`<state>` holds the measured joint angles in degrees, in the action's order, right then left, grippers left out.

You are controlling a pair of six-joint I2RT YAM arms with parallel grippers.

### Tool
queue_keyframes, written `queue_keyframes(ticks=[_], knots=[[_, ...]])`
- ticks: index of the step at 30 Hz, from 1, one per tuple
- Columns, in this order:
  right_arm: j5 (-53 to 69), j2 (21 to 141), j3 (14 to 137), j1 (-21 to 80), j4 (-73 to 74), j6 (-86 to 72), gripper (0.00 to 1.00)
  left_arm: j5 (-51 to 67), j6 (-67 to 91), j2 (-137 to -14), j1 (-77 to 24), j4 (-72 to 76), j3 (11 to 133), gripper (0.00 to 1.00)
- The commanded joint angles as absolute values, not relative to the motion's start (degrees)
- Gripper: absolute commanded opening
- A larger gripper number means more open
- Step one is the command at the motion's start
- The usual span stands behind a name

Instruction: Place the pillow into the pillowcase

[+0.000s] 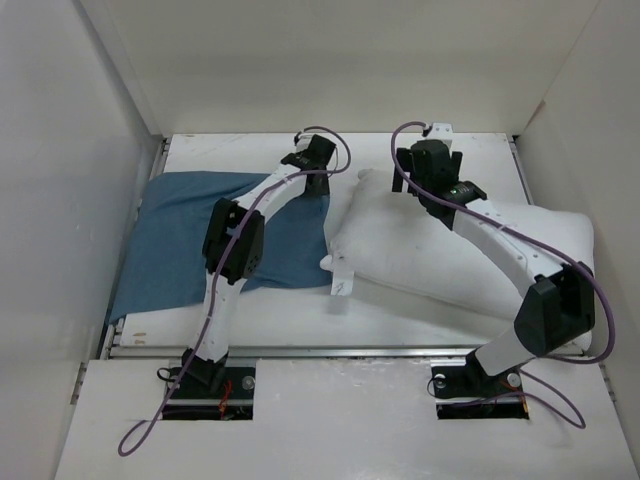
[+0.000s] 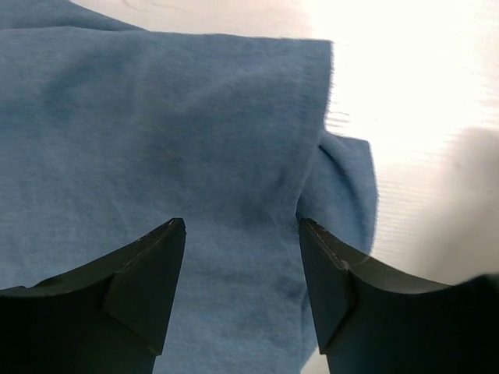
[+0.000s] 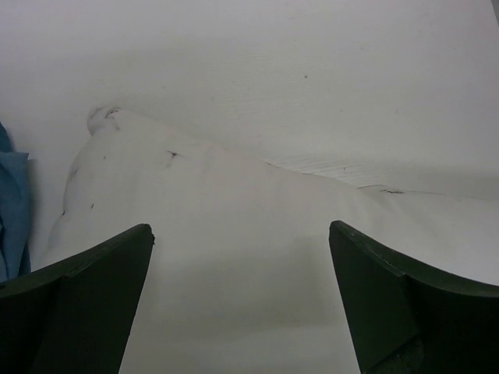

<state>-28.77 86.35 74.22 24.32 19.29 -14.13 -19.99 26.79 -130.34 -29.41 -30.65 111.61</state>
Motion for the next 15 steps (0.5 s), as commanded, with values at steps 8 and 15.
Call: queue_keyframes(ticks=[8, 15], knots=[[-29.2, 89.7, 80.2, 24.0, 18.6, -13.5, 1.0, -16.6, 25.6, -131.1, -28.0, -28.3, 113.4, 0.69], [-29.2, 90.3, 80.2, 24.0, 19.2, -13.5, 1.0, -13.6, 24.4, -129.4, -28.6, -23.6, 109.9, 0.74]])
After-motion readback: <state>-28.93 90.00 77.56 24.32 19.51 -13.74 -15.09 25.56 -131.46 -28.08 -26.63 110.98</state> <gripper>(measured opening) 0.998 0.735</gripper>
